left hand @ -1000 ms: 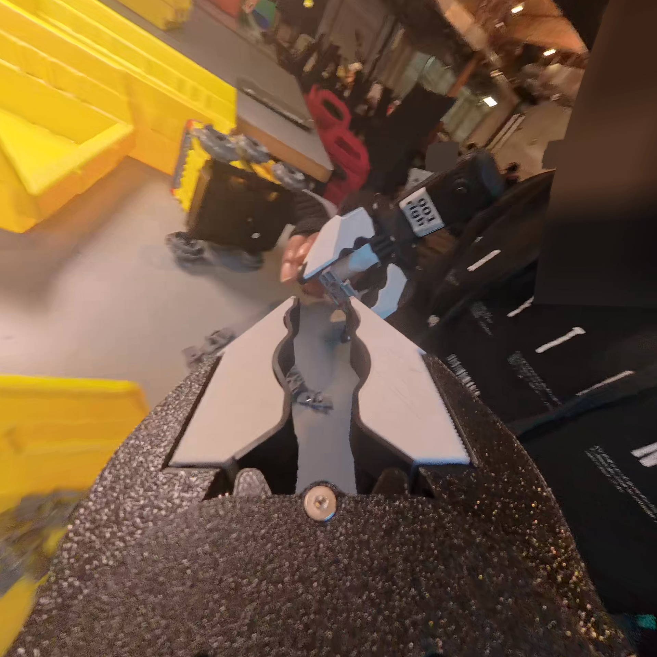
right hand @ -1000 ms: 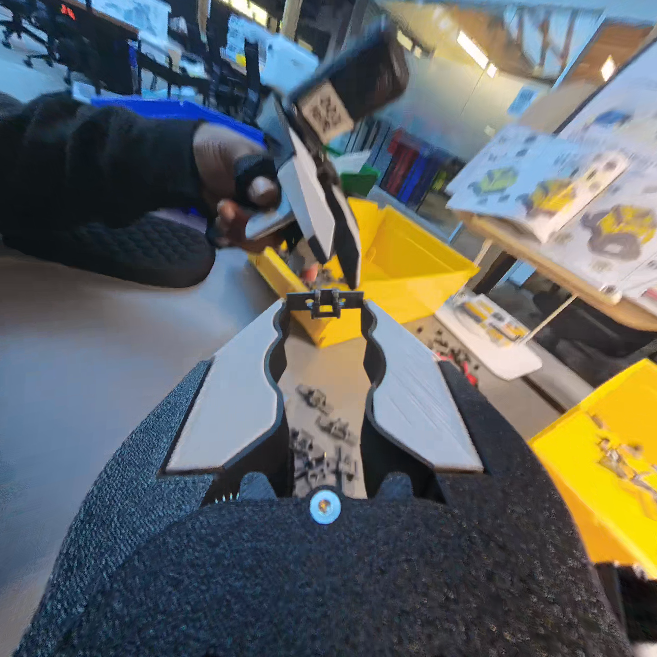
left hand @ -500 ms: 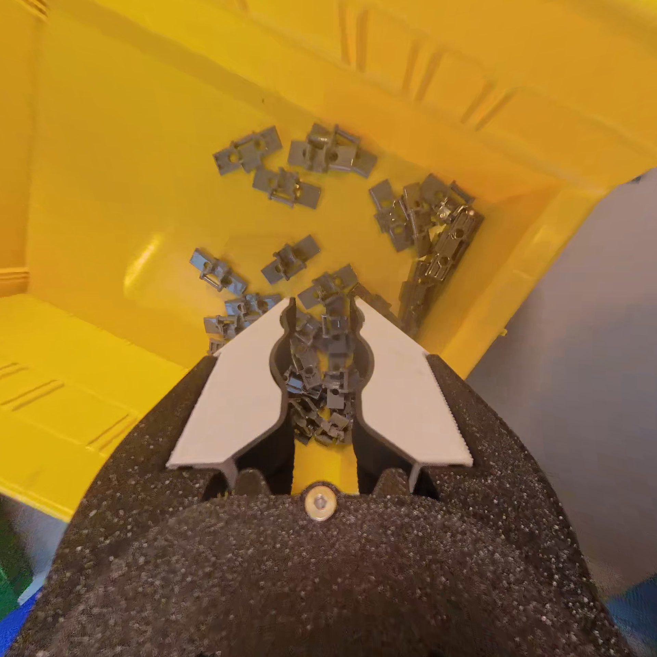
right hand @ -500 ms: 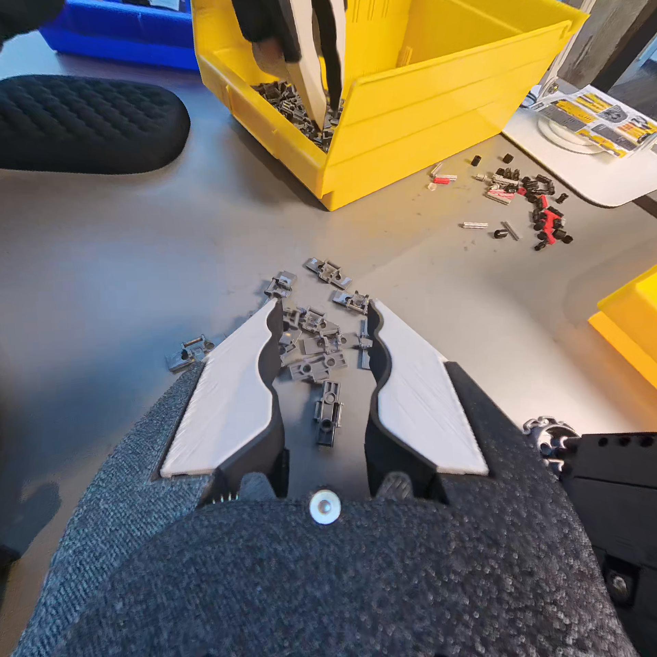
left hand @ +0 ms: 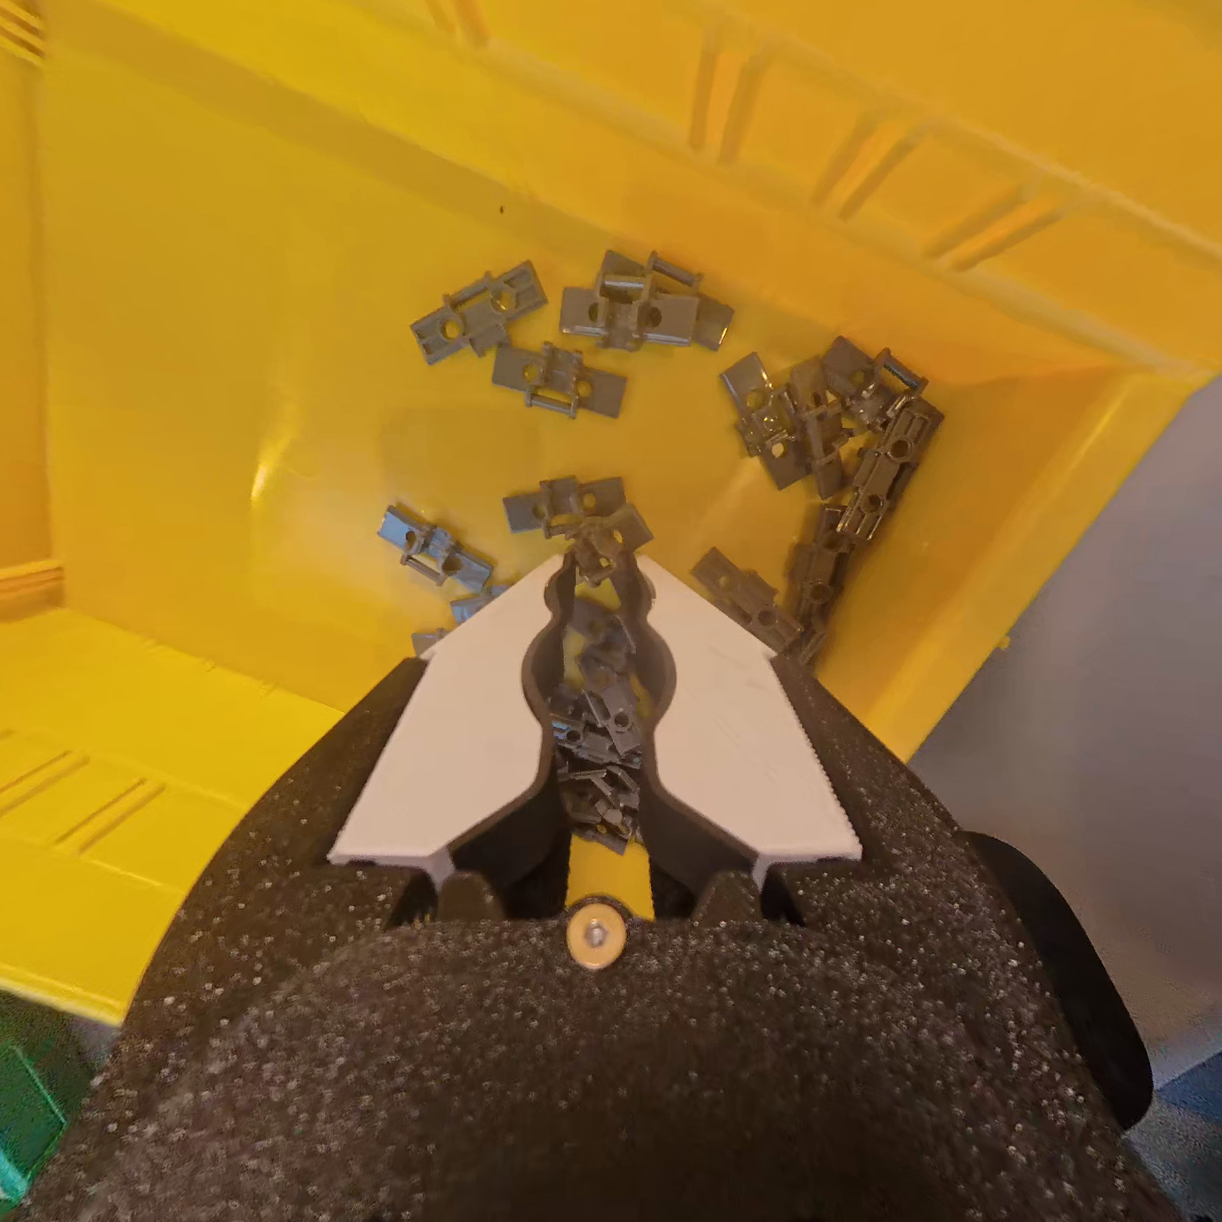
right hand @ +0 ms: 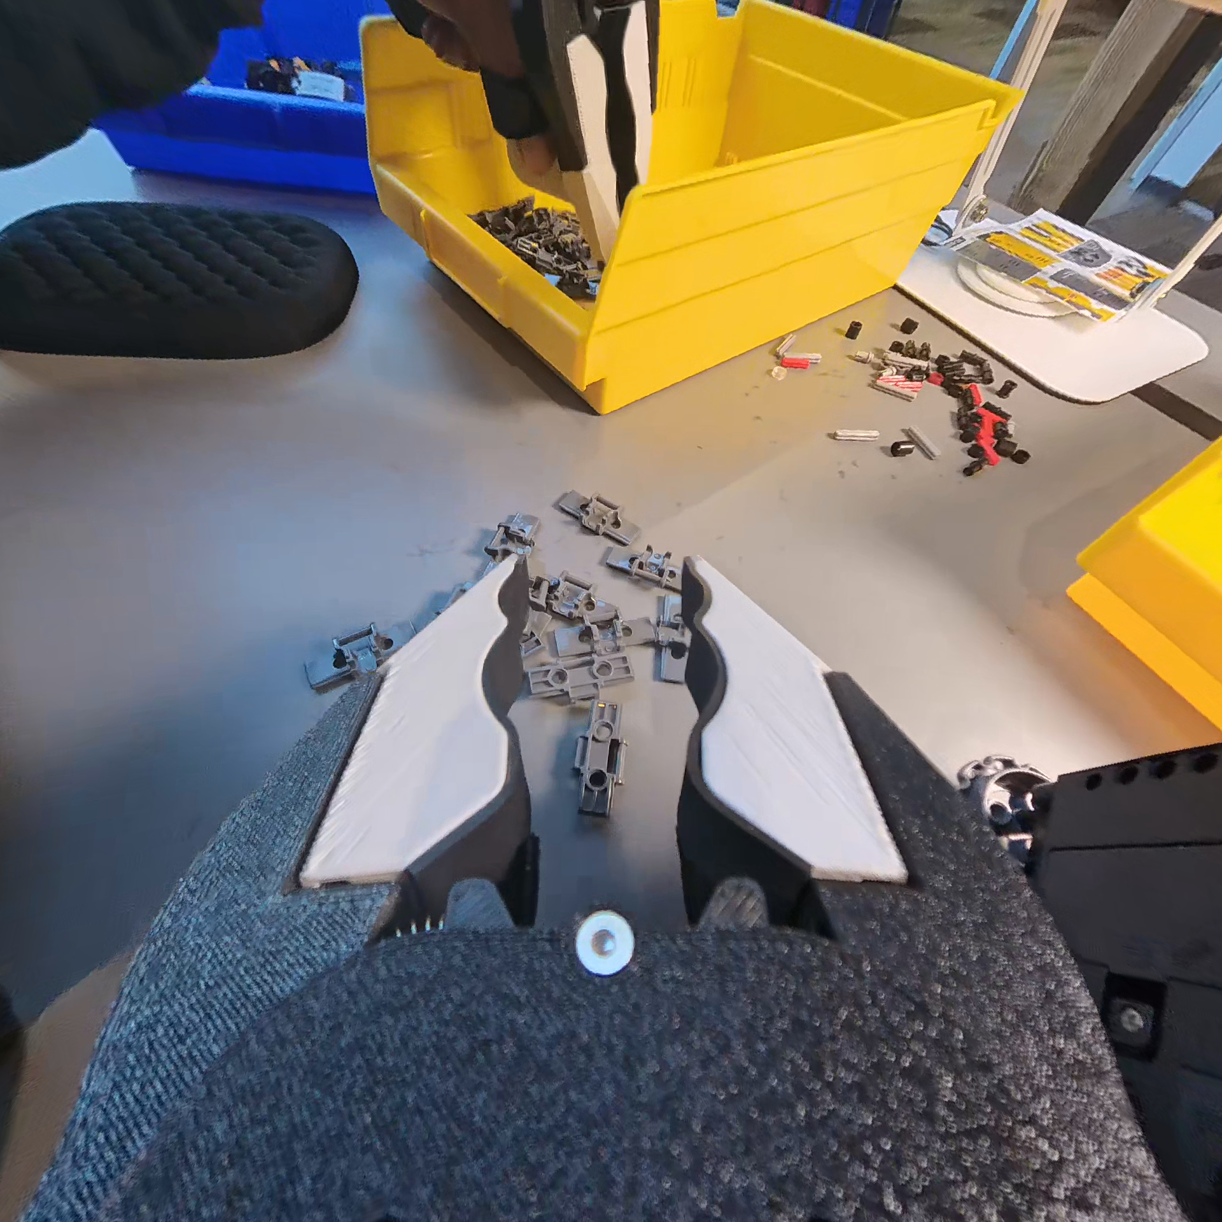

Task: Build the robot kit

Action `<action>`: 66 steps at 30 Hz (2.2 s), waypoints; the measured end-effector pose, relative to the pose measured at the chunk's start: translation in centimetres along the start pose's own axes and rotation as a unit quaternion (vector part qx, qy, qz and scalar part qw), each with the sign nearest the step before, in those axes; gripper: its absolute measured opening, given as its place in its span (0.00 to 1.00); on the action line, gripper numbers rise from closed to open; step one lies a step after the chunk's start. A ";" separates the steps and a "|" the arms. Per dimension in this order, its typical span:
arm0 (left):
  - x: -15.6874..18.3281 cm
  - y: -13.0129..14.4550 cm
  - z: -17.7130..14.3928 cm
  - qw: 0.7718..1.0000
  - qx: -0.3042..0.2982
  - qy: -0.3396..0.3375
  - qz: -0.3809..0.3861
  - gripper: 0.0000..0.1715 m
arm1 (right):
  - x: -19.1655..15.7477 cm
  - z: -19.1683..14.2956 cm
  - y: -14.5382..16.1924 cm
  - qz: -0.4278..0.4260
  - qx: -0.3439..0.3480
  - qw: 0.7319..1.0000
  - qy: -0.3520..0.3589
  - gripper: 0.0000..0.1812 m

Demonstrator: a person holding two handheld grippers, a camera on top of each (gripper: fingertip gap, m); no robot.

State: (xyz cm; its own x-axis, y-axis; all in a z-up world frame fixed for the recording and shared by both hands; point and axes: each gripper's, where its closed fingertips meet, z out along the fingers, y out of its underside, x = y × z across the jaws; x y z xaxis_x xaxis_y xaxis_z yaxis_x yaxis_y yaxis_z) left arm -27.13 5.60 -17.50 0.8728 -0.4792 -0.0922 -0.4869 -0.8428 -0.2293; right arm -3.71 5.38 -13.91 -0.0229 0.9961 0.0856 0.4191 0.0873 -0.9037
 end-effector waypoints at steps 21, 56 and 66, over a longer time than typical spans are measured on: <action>18.3 -9.0 -11.2 0.827 0.383 0.412 0.004 0.08 | -2.0 0.2 -6.1 -0.091 0.084 0.992 0.016 0.06; 0.2 -3.1 -2.4 0.990 0.118 -0.027 -0.066 0.07 | -0.4 -1.0 -2.6 -0.032 0.053 0.998 0.002 0.14; 18.4 -9.2 -14.4 0.823 0.434 0.367 -0.011 0.07 | -2.3 -0.4 -11.4 -0.174 0.212 0.959 0.064 0.23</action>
State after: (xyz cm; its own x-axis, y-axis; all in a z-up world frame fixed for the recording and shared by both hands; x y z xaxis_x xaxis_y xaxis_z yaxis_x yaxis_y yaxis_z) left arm -7.02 1.01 -3.13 0.4722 -0.7531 0.4580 0.0140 -0.5131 -0.8582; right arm -8.08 2.05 -3.68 0.0283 0.8978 0.4394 -0.0020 0.4397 -0.8982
